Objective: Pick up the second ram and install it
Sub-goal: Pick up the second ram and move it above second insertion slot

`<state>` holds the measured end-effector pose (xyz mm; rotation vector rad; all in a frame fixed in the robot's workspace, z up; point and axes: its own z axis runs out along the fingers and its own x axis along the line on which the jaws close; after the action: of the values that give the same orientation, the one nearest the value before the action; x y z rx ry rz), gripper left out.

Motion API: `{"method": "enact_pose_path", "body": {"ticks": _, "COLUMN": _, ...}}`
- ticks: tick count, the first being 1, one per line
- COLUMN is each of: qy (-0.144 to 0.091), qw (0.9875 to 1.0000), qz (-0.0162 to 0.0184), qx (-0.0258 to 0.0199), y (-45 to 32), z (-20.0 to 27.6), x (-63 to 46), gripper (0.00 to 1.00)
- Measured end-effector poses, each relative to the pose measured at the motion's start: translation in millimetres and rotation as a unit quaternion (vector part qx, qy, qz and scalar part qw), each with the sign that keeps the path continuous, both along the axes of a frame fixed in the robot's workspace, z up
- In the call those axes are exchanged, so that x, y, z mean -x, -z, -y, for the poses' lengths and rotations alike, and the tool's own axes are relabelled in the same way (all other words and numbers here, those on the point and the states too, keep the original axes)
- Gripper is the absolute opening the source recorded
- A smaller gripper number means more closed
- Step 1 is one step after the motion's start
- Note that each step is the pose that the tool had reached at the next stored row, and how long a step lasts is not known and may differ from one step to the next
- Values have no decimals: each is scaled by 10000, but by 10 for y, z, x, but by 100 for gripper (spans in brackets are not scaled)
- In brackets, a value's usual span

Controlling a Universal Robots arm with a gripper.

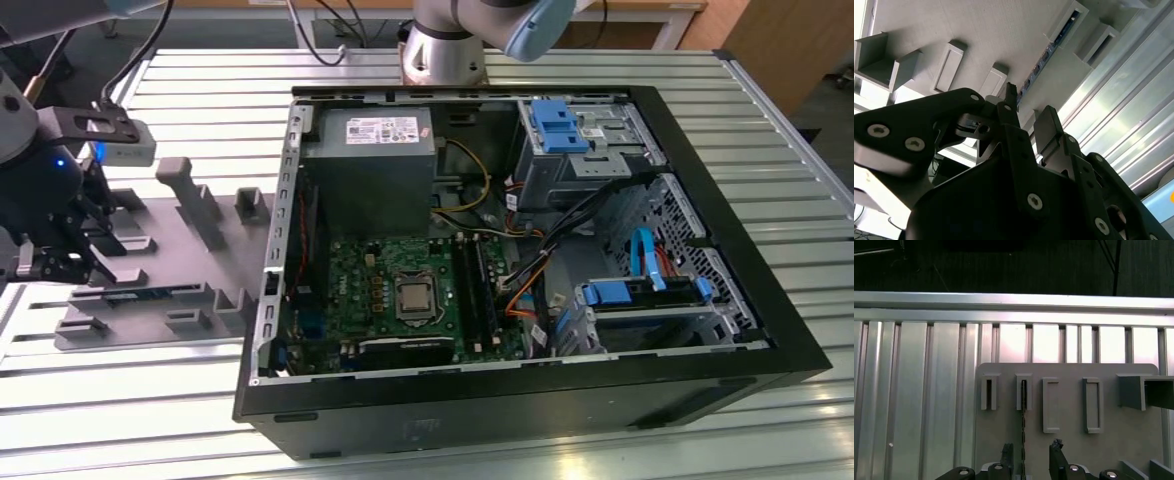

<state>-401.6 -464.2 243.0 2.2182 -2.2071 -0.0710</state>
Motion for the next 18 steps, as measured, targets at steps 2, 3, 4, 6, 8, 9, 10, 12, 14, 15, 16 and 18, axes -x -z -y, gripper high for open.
{"method": "enact_pose_path", "body": {"ticks": 2, "qy": 0, "qw": 10000, "qz": 1, "qx": 1, "y": 1, "z": 0, "x": 0, "gripper": 42}}
{"method": "enact_pose_path", "body": {"ticks": 3, "qy": 0, "qw": 10000, "qz": 0, "qx": 1, "y": 1, "z": 0, "x": 0, "gripper": 42}}
{"method": "enact_pose_path", "body": {"ticks": 4, "qy": 0, "qw": 10000, "qz": 0, "qx": 2, "y": 1, "z": 0, "x": 0, "gripper": 42}}
{"method": "enact_pose_path", "body": {"ticks": 6, "qy": 0, "qw": 10000, "qz": 4, "qx": 4, "y": 4, "z": 0, "x": 0, "gripper": 42}}
{"method": "enact_pose_path", "body": {"ticks": 8, "qy": 0, "qw": 10000, "qz": 12, "qx": 8, "y": 14, "z": 0, "x": 0, "gripper": 42}}
{"method": "enact_pose_path", "body": {"ticks": 9, "qy": 0, "qw": 10000, "qz": 14, "qx": 11, "y": 22, "z": 0, "x": 0, "gripper": 42}}
{"method": "enact_pose_path", "body": {"ticks": 10, "qy": 0, "qw": 10000, "qz": 15, "qx": 13, "y": 31, "z": 0, "x": 0, "gripper": 42}}
{"method": "enact_pose_path", "body": {"ticks": 12, "qy": 0, "qw": 10000, "qz": 21, "qx": 16, "y": 50, "z": 0, "x": 0, "gripper": 42}}
{"method": "enact_pose_path", "body": {"ticks": 14, "qy": 0, "qw": 10000, "qz": 21, "qx": 16, "y": 79, "z": 0, "x": 0, "gripper": 42}}
{"method": "enact_pose_path", "body": {"ticks": 15, "qy": 0, "qw": 10000, "qz": 21, "qx": 17, "y": 95, "z": 0, "x": 0, "gripper": 42}}
{"method": "enact_pose_path", "body": {"ticks": 16, "qy": -1, "qw": 10000, "qz": 21, "qx": 17, "y": 111, "z": 0, "x": 0, "gripper": 42}}
{"method": "enact_pose_path", "body": {"ticks": 18, "qy": -1, "qw": 10000, "qz": 24, "qx": 16, "y": 143, "z": 0, "x": 0, "gripper": 42}}
